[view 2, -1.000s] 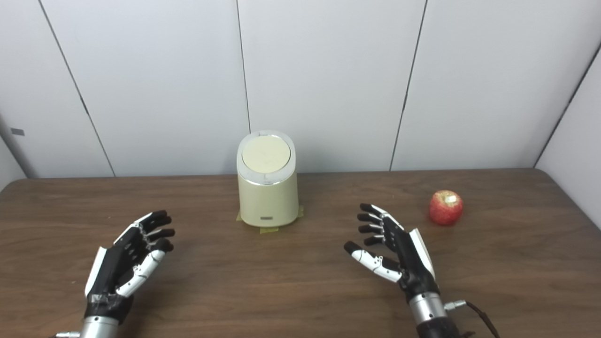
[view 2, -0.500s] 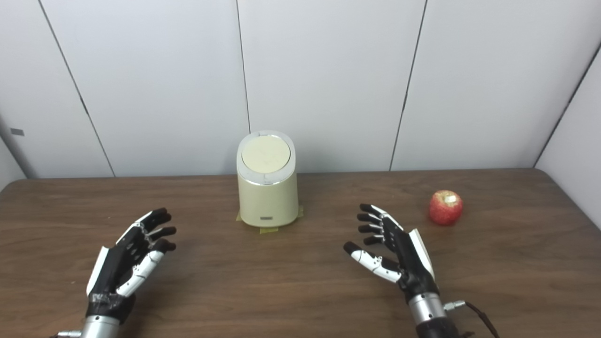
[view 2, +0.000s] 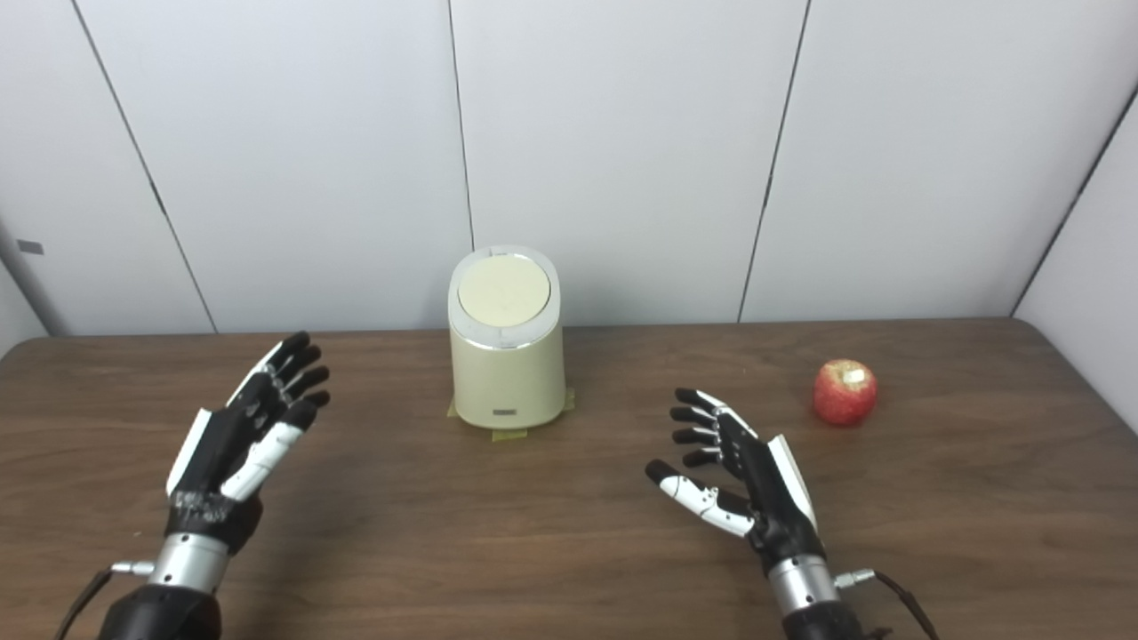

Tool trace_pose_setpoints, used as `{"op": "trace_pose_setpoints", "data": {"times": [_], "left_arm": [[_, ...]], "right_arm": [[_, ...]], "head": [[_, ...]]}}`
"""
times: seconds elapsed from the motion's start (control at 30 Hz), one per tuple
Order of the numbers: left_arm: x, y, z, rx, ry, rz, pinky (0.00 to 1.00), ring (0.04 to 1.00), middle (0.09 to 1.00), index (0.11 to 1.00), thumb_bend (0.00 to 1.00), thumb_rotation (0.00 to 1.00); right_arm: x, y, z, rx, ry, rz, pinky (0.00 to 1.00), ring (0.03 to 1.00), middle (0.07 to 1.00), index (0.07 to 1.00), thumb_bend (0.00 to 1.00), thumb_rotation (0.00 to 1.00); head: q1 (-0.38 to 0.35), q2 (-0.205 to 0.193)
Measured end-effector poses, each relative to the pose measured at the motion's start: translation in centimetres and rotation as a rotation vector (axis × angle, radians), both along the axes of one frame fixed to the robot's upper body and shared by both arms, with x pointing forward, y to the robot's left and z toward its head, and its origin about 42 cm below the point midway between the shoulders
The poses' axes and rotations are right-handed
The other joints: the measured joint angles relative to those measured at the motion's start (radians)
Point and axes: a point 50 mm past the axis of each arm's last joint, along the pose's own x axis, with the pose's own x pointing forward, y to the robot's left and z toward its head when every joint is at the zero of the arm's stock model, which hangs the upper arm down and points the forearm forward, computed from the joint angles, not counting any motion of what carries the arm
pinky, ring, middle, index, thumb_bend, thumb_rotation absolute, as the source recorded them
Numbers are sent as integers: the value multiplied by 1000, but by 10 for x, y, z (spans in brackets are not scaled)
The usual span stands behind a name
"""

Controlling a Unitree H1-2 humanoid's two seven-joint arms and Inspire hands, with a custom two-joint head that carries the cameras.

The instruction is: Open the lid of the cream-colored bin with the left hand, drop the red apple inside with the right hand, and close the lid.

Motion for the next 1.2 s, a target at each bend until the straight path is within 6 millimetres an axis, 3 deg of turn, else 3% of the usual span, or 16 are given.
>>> {"op": "trace_pose_setpoints", "data": {"times": [0.17, 0.27, 0.4, 0.6, 1.03, 1.2], "left_arm": [[21, -14, 30, 21, -36, -25, 945, 967, 963, 959, 911, 563], [31, -26, 45, 115, -43, -26, 994, 997, 997, 996, 929, 640], [44, -43, 63, 230, -28, -7, 1000, 1000, 1000, 1000, 945, 560], [61, -71, 89, 361, -2, 17, 1000, 1000, 1000, 1000, 869, 553], [94, -102, 86, 554, 71, 79, 1000, 1000, 1000, 1000, 819, 525], [107, -106, 87, 634, 85, 121, 1000, 1000, 1000, 1000, 735, 475]], "right_arm": [[0, 0, 0, -1, -1, 0, 611, 725, 789, 830, 455, 429], [0, 0, 0, -1, -3, 0, 608, 727, 792, 828, 457, 415], [0, 0, 0, 2, -5, 2, 612, 729, 792, 826, 455, 411], [0, 0, 1, 3, -6, 2, 614, 731, 793, 826, 459, 408], [3, 1, 0, 25, -13, 7, 604, 737, 802, 824, 476, 410], [3, 1, 0, 22, -13, 9, 614, 733, 794, 817, 479, 413]], "head": [[-2, 0], [-2, 0], [0, -2], [-2, -5], [0, -12], [-3, -14]]}}
